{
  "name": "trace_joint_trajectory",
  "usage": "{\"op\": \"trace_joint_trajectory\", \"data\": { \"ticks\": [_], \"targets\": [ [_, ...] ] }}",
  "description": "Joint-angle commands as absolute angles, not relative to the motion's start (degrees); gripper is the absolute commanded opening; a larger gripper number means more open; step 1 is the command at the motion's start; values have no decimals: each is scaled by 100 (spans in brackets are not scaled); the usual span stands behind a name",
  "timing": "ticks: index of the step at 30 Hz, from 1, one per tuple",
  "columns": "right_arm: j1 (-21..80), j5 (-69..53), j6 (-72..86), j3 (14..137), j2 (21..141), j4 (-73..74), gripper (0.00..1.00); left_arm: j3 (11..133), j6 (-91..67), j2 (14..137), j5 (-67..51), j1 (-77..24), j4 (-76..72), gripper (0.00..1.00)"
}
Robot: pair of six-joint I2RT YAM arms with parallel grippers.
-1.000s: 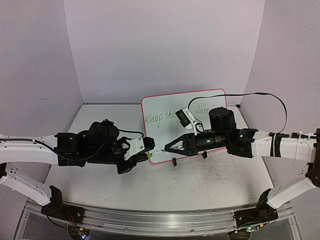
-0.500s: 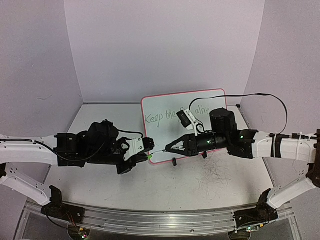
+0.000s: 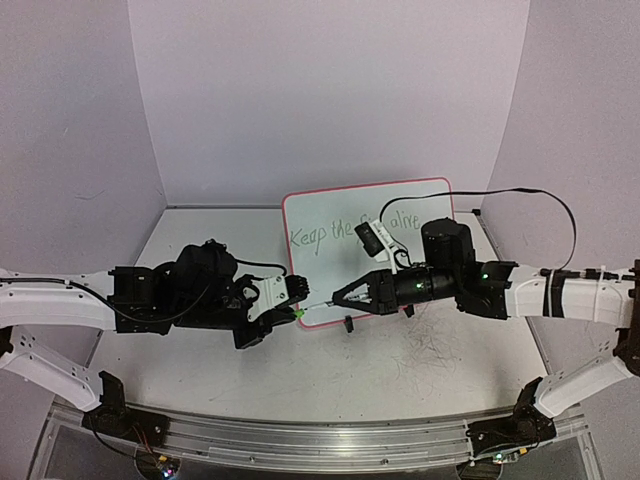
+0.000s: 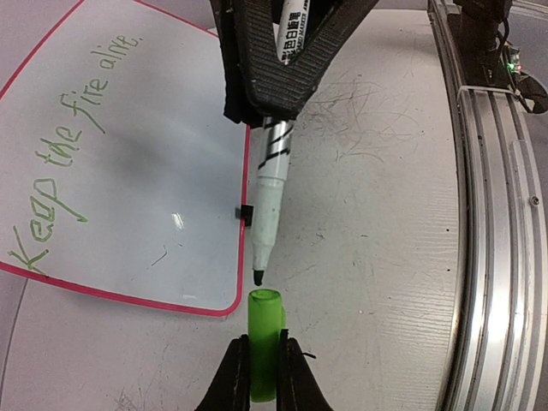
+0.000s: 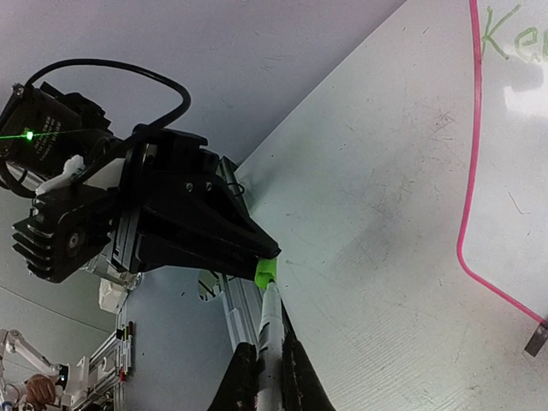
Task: Write a sentence on the whiteboard
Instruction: Insert the whiteboard marker without the cap into the pen cap.
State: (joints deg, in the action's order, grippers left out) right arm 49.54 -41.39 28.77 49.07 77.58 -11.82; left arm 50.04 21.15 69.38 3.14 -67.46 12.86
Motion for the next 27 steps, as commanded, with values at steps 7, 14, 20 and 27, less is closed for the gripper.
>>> {"op": "trace_joint_trajectory", "data": {
  "ticks": [7, 14, 20, 27],
  "targets": [
    [5004, -4201, 2847, 4840, 7664, -1511, 0, 5026, 2145, 6868, 246, -6768, 999, 0],
    [5028, -4193, 2850, 4933, 7833, -1550, 0, 5012, 2128, 6846, 223, -6766, 993, 0],
    [5074, -4232, 2861, 5020, 8005, -1590, 0, 5014, 2143, 6849, 212, -6767, 999, 0],
    [5146, -4388, 2810, 5190, 8231, -1591, 0, 5095, 2185, 6962, 120, -6768, 1001, 0]
  ]
}}
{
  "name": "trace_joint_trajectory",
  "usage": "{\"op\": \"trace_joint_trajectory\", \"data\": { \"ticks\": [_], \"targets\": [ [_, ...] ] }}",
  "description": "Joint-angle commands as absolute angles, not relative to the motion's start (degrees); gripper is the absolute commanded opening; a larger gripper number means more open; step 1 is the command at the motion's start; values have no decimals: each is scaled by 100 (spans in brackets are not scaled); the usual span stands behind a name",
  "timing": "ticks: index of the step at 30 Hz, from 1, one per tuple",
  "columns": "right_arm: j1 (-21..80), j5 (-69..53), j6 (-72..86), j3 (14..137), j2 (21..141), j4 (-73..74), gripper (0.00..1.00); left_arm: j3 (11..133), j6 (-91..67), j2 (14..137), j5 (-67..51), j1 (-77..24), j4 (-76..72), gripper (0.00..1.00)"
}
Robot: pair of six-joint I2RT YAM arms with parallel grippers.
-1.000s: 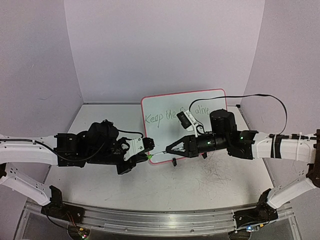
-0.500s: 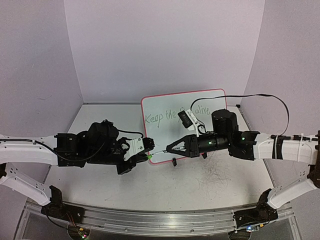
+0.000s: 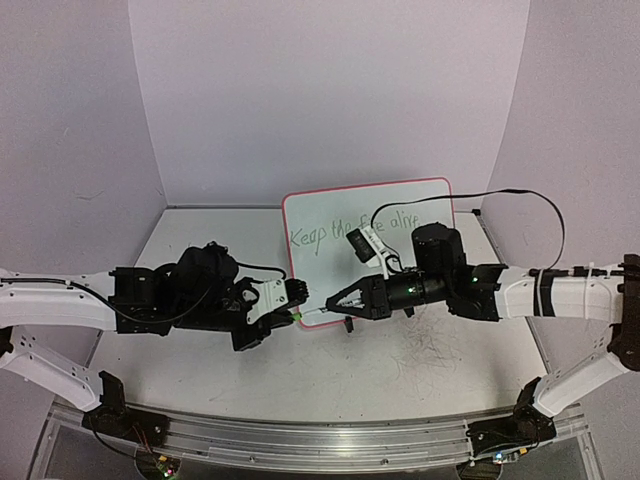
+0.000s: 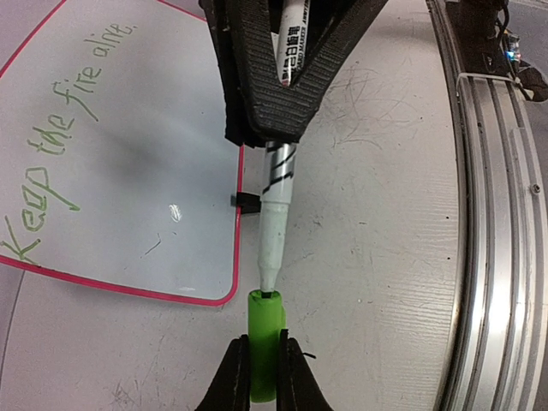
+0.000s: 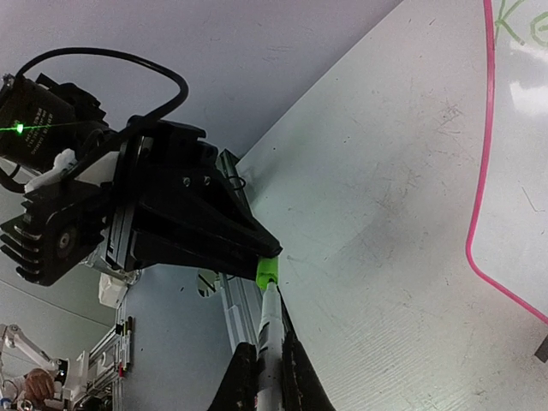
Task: Write a sentence on the whiteboard
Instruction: Insert the whiteboard marker without the cap into the pen cap.
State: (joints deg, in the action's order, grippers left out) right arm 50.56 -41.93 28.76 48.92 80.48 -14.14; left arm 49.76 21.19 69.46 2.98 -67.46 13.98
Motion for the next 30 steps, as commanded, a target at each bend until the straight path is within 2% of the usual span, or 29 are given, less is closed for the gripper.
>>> {"op": "trace_joint_trajectory", "data": {
  "ticks": [1, 10, 23, 30],
  "targets": [
    [5150, -4429, 2805, 5220, 8274, -1591, 0, 5121, 2192, 6968, 110, -6768, 1000, 0],
    [5183, -4897, 2819, 5669, 8718, -1412, 0, 5377, 2141, 7052, 189, -6832, 1046, 0],
    [5604, -5473, 4192, 5784, 9389, -2324, 0, 5870, 2138, 7807, 2329, -7698, 473, 0],
    [5818, -5528, 5481, 5529, 9552, -3431, 0, 5826, 2332, 8106, 2890, -8082, 28, 0]
  ]
}}
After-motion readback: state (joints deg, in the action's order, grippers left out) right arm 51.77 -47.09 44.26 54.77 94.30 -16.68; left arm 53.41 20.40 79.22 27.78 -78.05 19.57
